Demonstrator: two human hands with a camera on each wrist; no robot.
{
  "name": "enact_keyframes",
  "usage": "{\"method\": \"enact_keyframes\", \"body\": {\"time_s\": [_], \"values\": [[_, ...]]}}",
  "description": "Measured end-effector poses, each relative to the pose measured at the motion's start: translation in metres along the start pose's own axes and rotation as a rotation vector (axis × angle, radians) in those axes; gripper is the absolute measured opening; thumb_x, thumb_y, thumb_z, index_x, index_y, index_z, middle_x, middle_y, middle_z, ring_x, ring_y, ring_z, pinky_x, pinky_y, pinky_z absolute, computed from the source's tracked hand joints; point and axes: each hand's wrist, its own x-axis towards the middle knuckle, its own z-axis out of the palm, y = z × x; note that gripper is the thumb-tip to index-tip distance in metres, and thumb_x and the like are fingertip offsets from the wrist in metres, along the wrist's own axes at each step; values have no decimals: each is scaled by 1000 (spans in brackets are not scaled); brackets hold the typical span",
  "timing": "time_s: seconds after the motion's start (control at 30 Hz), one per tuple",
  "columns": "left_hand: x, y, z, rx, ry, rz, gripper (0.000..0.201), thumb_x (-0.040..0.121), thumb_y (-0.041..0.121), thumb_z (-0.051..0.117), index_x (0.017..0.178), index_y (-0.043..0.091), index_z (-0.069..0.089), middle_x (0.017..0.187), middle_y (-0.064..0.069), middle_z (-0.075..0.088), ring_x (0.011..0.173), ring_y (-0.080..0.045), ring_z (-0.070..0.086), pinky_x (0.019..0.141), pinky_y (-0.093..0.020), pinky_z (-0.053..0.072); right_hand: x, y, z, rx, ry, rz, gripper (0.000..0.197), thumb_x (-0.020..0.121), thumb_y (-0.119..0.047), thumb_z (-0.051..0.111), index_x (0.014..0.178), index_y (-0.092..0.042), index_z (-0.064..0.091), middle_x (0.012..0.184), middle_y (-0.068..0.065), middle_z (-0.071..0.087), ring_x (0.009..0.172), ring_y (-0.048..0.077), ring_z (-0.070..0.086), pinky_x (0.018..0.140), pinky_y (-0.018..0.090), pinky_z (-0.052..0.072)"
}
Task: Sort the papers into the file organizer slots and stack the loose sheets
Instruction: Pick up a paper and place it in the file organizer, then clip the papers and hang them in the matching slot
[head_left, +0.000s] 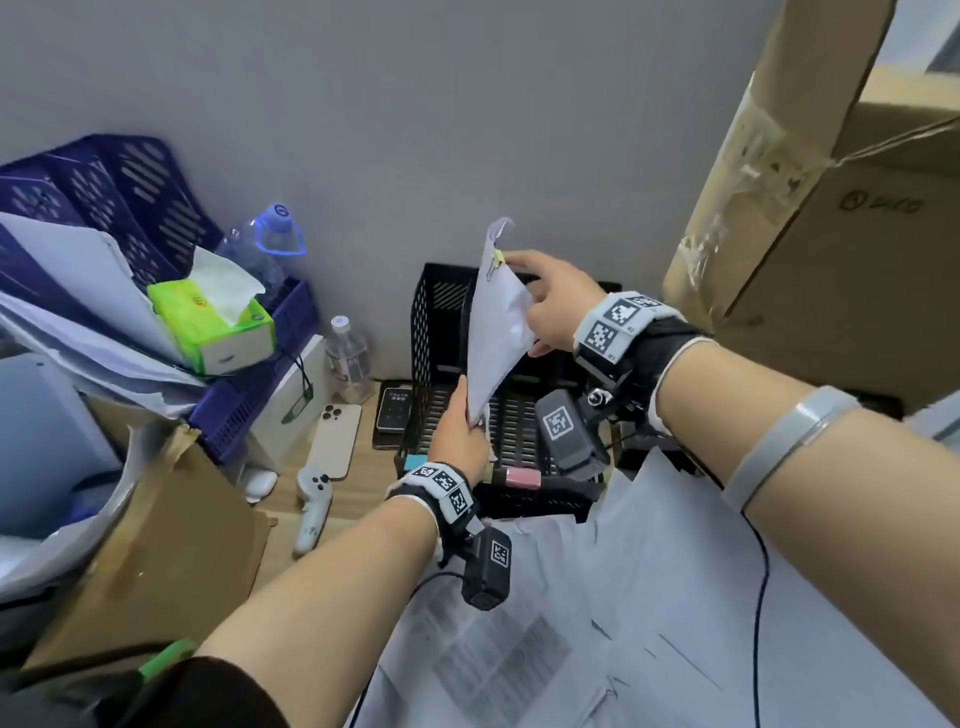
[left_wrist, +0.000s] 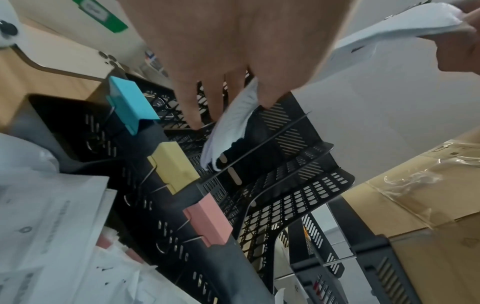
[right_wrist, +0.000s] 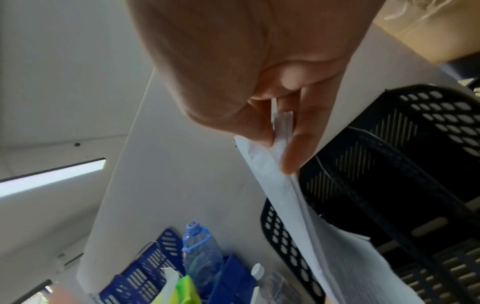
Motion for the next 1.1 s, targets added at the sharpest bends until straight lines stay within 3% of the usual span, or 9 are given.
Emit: {"method": "enact_keyframes", "body": {"time_s": [0.23,0.4,0.53,0.63,0.73,0.83,0.9,1.0,1.1], "values": [[42,-13,0,70,-180,-30,59,101,23,47,155,35,26,135,-6,63,108,-29,67,93,-36,53,20,31,27,-93,107,75,77,78,-2,53,143,-41,36,95,5,68,78,25,71,67,41,63],[53,-40,-1,105,-295,-129,70,79,42,69,144,28,47,119,-5,66,108,-30,67,93,-48,57,16,60,61,55,97,145,64,85,-6,55,143,-26,34,97,2,71,85,18,72,72,38,63],[40,-56,-13,87,-173,-126,34,83,24,76,113,17,63,82,4,61,89,-26,66,89,-45,57,0,82,83,218,123,307,27,86,-5,53,108,-20,48,89,11,71,66,19,71,57,36,61],[25,-75,-30,7,-84,-175,12,81,27,75,85,25,64,80,-1,69,87,-29,72,83,-47,60,-25,101,103,332,-55,462,15,91,-3,45,83,-13,52,84,18,62,52,20,55,49,29,46],[-3,-97,-51,-14,-85,-340,12,89,21,69,78,20,64,83,-9,70,81,-29,71,85,-47,59,-60,132,132,224,-335,513,13,95,-13,51,85,-13,60,88,12,63,65,20,62,57,31,54],[-42,-134,-71,124,-81,-524,11,86,22,70,85,13,64,94,-17,72,93,-34,73,86,-47,58,-83,172,166,-62,-388,514,33,86,-19,62,118,-13,61,108,9,65,82,23,64,71,36,58],[-64,-169,-76,269,-93,-653,47,70,28,76,107,1,64,105,-26,72,99,-40,71,87,-47,60,-100,191,184,-123,-430,547,57,85,-21,63,139,-16,45,127,9,59,85,22,61,68,31,53],[-92,-221,-76,258,-71,-812,103,54,38,78,141,1,36,123,-22,63,104,-38,68,88,-49,59,-124,215,204,-202,-490,557,69,86,-24,60,148,-14,31,146,10,47,117,28,57,92,30,49],[-125,-192,-69,231,-53,-775,78,75,33,80,133,-1,42,127,-16,59,113,-35,64,91,-40,57,-140,228,213,-289,-491,529,59,83,-29,60,137,-16,40,139,10,52,115,30,58,96,34,49]]}}
